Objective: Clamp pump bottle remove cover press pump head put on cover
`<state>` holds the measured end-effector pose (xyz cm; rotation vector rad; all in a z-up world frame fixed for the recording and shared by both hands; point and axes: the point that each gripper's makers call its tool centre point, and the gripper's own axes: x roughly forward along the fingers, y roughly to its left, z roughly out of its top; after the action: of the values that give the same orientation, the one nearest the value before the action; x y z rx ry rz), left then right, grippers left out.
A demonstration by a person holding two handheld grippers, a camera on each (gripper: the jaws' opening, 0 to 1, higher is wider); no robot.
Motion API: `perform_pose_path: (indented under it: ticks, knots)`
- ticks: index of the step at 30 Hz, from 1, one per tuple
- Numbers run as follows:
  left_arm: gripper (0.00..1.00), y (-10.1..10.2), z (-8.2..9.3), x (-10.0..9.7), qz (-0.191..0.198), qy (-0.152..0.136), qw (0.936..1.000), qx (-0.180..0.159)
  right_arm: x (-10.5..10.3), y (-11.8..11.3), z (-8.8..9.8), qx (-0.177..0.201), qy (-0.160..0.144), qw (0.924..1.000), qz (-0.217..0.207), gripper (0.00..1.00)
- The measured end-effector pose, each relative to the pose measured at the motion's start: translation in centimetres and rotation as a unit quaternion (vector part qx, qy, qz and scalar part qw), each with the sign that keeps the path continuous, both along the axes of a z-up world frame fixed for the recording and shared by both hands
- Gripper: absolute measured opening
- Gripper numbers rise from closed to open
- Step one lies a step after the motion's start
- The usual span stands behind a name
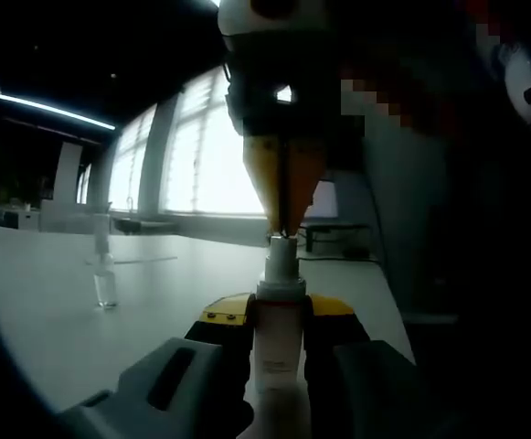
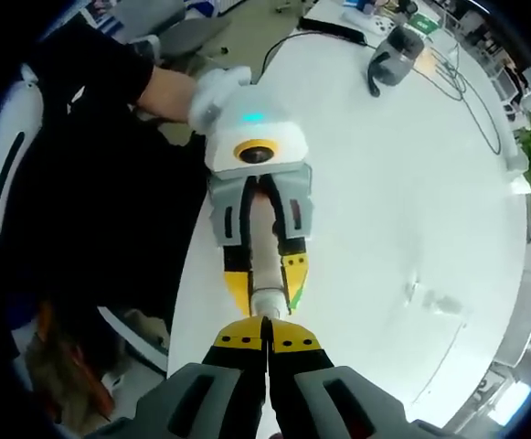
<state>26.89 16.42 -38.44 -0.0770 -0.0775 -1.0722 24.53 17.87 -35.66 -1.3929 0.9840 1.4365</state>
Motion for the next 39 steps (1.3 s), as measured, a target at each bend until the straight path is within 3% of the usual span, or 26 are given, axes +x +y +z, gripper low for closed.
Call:
perform_pose_path:
  ticks: [6, 10, 14, 26, 39]
  knots:
    - [0.12, 0.0, 0.0, -0.01, 0.0, 0.0, 1.0, 0.0, -0.29, 0.1, -0.02, -0.001, -0.003, 0.9973, 0.073, 0.0]
    - [0.12, 0.0, 0.0, -0.01, 0.0, 0.0, 1.0, 0.0, -0.23, 0.1, 0.0, -0.001, -0.003, 0.9979, 0.064, 0.0]
    - [0.12, -0.05, 0.02, -0.07, 0.0, 0.0, 1.0, 0.0, -0.05, 0.02, 0.02, 0.002, -0.002, 0.9999, 0.012, 0.0]
    - [0.12, -0.09, 0.02, -0.09, 0.001, 0.0, 1.0, 0.001, -0.34, 0.05, 0.02, -0.003, -0.005, 0.9972, 0.075, 0.0]
    - [0.12, -0.17, 0.07, -0.16, 0.001, 0.0, 1.0, 0.001, -0.24, 0.09, 0.01, -0.005, -0.002, 0.9976, 0.069, 0.0]
